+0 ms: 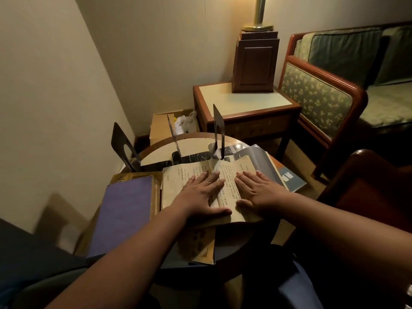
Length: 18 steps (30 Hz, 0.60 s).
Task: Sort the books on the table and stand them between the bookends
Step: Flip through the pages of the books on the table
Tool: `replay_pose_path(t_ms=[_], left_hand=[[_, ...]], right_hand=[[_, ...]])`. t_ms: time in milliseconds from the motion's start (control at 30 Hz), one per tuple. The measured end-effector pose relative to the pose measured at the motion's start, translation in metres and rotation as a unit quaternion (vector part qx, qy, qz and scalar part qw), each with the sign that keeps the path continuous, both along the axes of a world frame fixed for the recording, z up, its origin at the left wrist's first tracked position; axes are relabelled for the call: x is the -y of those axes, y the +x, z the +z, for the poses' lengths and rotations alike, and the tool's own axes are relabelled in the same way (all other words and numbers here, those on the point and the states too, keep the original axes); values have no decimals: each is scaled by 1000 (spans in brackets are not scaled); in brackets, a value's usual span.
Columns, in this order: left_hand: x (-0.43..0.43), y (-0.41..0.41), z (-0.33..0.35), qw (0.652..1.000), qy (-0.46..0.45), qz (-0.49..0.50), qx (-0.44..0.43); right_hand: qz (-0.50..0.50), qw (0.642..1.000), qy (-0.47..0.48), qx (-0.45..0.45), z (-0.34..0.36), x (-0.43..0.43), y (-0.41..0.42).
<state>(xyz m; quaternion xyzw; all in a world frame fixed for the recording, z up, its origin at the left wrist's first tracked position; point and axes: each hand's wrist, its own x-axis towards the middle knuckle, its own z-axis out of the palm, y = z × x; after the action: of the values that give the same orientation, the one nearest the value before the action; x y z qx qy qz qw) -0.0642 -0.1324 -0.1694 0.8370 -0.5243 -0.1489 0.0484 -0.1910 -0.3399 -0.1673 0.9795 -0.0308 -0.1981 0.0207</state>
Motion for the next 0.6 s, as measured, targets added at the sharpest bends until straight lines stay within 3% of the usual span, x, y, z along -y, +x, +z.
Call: replay_pose_path(t_ms=[300, 600], left_hand=[[2, -1, -1, 1000, -5, 0, 5], [1, -5, 5, 1000, -8, 0, -4]], right_hand=[[61, 998, -18, -21, 4, -17, -71], [-20, 999, 38, 23, 7, -3, -15]])
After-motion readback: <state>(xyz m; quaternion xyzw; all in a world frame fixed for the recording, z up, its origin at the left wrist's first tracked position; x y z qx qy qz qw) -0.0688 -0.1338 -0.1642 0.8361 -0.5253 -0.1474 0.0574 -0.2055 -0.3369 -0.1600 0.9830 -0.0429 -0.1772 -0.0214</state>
